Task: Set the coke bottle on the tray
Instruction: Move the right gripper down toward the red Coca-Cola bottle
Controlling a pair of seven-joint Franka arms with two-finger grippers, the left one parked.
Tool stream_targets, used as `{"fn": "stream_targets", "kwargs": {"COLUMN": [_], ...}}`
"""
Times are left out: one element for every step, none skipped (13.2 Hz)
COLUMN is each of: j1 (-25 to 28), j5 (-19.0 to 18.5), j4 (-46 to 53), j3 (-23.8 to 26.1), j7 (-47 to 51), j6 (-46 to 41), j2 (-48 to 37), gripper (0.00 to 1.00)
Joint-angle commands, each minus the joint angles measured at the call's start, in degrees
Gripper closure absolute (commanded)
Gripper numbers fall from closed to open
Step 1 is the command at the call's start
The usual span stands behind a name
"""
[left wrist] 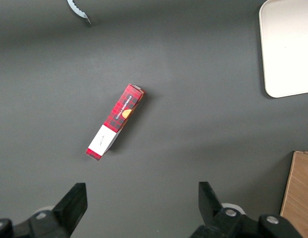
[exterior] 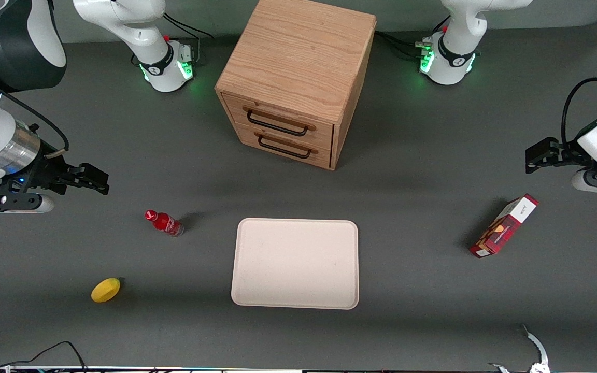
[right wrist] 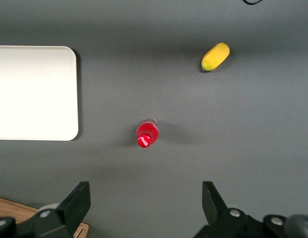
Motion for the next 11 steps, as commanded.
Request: {"fn": "stream_targets", "kwargs": {"j1": [-0.1, -0.2, -0.3, -0.4, -0.6, -0.5, -0.4, -0.4, -0.4, -0.4, -0.5], "j5": [1.2, 1.2, 1.1, 1.1, 1.1, 1.2, 1.1, 1.1, 1.1, 1.1, 1.1], "j4": [1.3, 1.3, 1.4, 1.5, 1.4, 0.9, 0.6, 0.4, -0.8, -2.4, -4.1], "j3": [0.3, 0.4, 0.3, 0.3, 0.3, 0.3, 0.4, 0.5, 0.5, 0.5, 0.5], "j7": [1.2, 1.2, 1.2, 0.6, 1.1, 1.2, 1.1, 1.1, 1.1, 1.0, 0.5], "j6": [-1.4, -1.4, -1.4, -1.4, -1.4, -1.4, -1.4, -1.4, -0.9, 0.0, 1.8], "j2": [0.0, 0.1, 0.2, 0.2, 0.2, 0.0, 0.2, 0.4, 0.4, 0.3, 0.2], "gripper": [0.0, 0.0, 0.0, 0.0, 0.0, 0.0, 0.0, 0.0, 0.0, 0.0, 0.0]}}
